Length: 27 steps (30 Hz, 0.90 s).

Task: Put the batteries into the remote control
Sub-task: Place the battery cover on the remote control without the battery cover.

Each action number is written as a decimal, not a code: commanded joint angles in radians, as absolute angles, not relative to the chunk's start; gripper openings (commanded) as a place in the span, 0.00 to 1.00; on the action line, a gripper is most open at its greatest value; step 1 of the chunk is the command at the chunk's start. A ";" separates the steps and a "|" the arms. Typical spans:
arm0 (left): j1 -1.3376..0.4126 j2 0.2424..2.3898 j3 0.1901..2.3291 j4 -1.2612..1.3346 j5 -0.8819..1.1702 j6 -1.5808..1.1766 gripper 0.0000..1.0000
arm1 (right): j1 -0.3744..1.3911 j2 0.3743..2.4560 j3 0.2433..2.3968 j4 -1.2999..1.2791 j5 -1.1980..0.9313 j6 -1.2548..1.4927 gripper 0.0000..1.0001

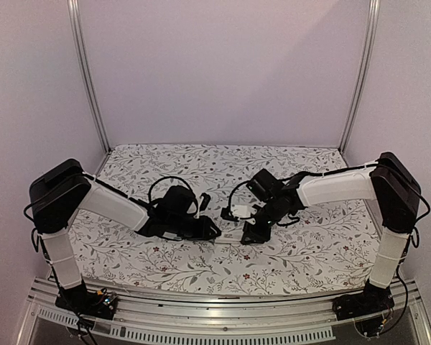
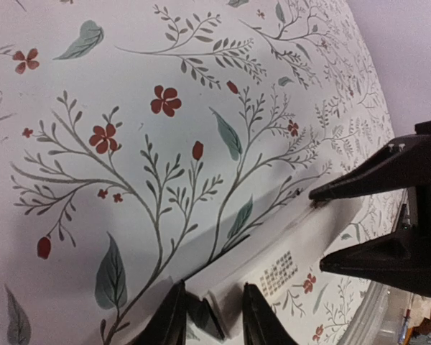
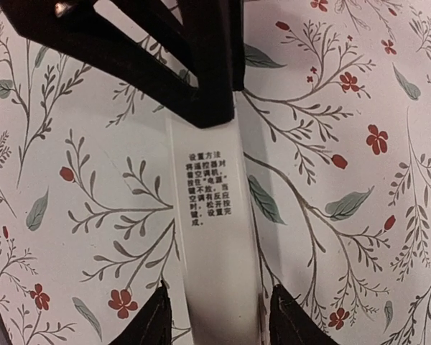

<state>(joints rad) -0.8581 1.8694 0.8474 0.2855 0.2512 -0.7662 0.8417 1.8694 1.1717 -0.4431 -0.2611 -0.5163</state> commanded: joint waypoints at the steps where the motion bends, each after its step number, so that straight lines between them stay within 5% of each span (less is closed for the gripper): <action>1: -0.850 1.871 0.851 0.249 0.250 -0.747 0.27 | 0.841 1.900 1.188 -0.451 -0.253 -0.528 0.48; 6: -0.851 1.867 0.848 0.249 0.247 -0.748 0.27 | 0.839 1.910 1.196 -0.472 -0.266 -0.555 0.63; 11: -0.850 1.868 0.849 0.249 0.242 -0.746 0.28 | 0.838 1.937 1.223 -0.490 -0.270 -0.578 0.64; 27: -0.851 1.864 0.844 0.254 0.242 -0.745 0.28 | 0.833 1.985 1.267 -0.518 -0.290 -0.637 0.32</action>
